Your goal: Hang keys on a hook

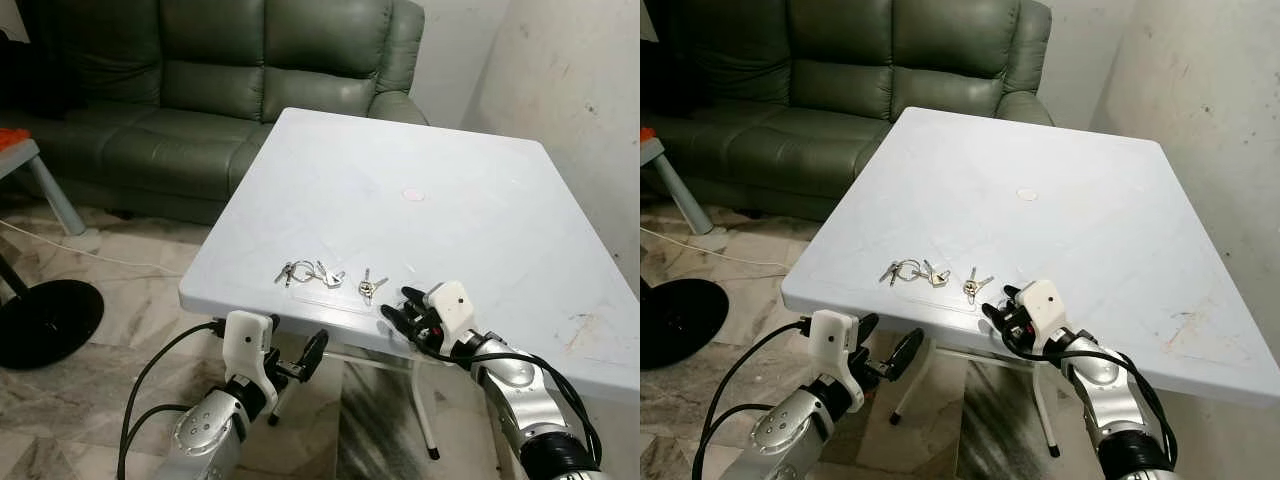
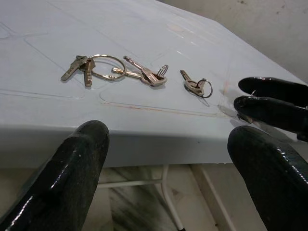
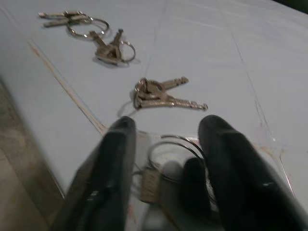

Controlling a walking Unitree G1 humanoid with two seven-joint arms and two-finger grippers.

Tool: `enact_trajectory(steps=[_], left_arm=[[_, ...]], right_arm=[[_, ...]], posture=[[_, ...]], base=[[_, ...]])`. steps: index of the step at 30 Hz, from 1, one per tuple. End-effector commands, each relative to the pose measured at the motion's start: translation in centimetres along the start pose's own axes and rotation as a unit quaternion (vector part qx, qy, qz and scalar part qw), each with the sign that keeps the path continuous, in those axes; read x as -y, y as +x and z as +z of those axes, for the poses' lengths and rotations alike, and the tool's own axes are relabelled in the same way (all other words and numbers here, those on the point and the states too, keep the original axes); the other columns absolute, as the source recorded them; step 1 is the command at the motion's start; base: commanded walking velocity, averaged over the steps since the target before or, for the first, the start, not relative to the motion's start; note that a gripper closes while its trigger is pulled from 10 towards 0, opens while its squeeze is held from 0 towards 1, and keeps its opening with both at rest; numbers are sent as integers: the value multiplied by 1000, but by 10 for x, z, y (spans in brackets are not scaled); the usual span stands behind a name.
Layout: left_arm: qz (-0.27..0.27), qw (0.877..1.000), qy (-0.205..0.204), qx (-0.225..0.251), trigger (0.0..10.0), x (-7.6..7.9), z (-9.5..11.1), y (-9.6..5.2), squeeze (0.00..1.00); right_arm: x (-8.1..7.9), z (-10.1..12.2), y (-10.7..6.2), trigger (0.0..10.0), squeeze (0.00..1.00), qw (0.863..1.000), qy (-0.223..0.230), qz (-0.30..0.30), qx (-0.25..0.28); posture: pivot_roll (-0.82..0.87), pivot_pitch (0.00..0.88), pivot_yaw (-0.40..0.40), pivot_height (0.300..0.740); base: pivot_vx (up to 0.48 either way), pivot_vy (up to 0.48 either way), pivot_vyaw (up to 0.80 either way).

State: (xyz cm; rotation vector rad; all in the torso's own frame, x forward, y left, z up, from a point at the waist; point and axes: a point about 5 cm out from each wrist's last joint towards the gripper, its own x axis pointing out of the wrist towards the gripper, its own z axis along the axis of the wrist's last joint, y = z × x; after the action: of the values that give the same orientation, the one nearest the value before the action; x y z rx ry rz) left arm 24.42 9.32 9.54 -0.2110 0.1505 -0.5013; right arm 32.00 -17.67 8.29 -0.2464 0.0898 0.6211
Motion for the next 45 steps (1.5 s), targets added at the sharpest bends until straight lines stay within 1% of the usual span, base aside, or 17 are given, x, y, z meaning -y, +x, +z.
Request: enact_trajectory(steps=[1, 2, 5, 7, 9, 13, 14, 20, 21, 22, 25, 26, 27, 29, 30, 31, 45], left_arm=[[-5, 1000, -1, 7, 10000, 5, 4, 0, 0], [-5, 1000, -1, 6, 10000, 4, 4, 0, 0], [-5, 1000, -2, 7, 10000, 4, 4, -1, 0], [-5, 1000, -2, 7, 10000, 4, 4, -1, 0], [-5, 1000, -2, 7, 10000, 4, 4, -1, 0], [-6, 1000, -3, 7, 10000, 5, 3, -1, 0], [-6, 1000, -3, 7, 10000, 5, 3, -1, 0], [-6, 1000, -5, 7, 10000, 5, 3, -1, 0], [-6, 1000, -5, 7, 10000, 5, 3, -1, 0], [-6, 1000, -5, 7, 10000, 6, 3, -1, 0], [-5, 1000, -5, 7, 10000, 6, 3, -1, 0], [-5, 1000, -5, 8, 10000, 6, 4, -1, 0], [-5, 1000, -6, 8, 10000, 6, 3, -1, 0], [-4, 1000, -6, 8, 10000, 6, 3, -1, 0], [-4, 1000, -6, 8, 10000, 6, 3, -1, 0], [-4, 1000, -6, 8, 10000, 6, 3, -1, 0], [-2, 1000, -6, 9, 10000, 6, 4, 0, 0]], right_arm=[[2, 3, 1, 1686, 0, 1000, -11, 1, 1], [2, 3, 1, 2980, 0, 1000, -13, 2, 3], [2, 3, 2, 1647, 0, 1000, -12, 4, 6], [2, 3, 2, 3176, 0, 1000, -13, 1, 4], [2, 3, 2, 3176, 0, 1000, -13, 1, 4], [2, 3, 3, 2863, 0, 1000, -13, 2, 6], [1, 2, 3, 824, 0, 1000, -11, 4, 7], [0, 1, 3, 4314, 0, 1000, -17, -1, 0], [0, 1, 3, 4314, 0, 1000, -17, -1, 0], [0, 0, 3, 7451, 0, 1000, -18, 0, 0], [1, 0, 4, 8392, 0, 1000, -18, -2, -2], [1, 0, 4, 8118, 0, 1000, -18, -2, -2], [1, 0, 4, 5294, 0, 1000, -18, -3, -2], [1, 1, 4, 2314, 0, 1000, -17, -4, 2], [1, 1, 4, 2314, 0, 1000, -16, -3, 4], [2, 3, 4, 0, 0, 1000, -18, -6, 12], [16, 11, 4, 0, 0, 997, 14, -61, 37]], posture=[[73, 82, -85, 740], [73, 82, -85, 740], [73, 82, -85, 740], [73, 82, -85, 740], [73, 82, -85, 740], [75, 80, -86, 740], [76, 79, -86, 740], [76, 79, -85, 740], [76, 79, -85, 740], [78, 77, -87, 740], [78, 77, -87, 740], [78, 77, -87, 740], [80, 73, -89, 740], [80, 73, -89, 740], [80, 73, -89, 740], [80, 73, -89, 740], [80, 71, -91, 740]], base=[[0, 0, 0], [0, 0, 0], [0, 0, 0], [0, 0, 0], [0, 0, 0], [0, 0, 0], [0, 0, 0], [0, 0, 0], [0, 0, 0], [0, 0, 0], [0, 0, 0], [0, 0, 0], [0, 0, 0], [0, 0, 0], [0, 0, 0], [0, 0, 0], [0, 0, 0]])
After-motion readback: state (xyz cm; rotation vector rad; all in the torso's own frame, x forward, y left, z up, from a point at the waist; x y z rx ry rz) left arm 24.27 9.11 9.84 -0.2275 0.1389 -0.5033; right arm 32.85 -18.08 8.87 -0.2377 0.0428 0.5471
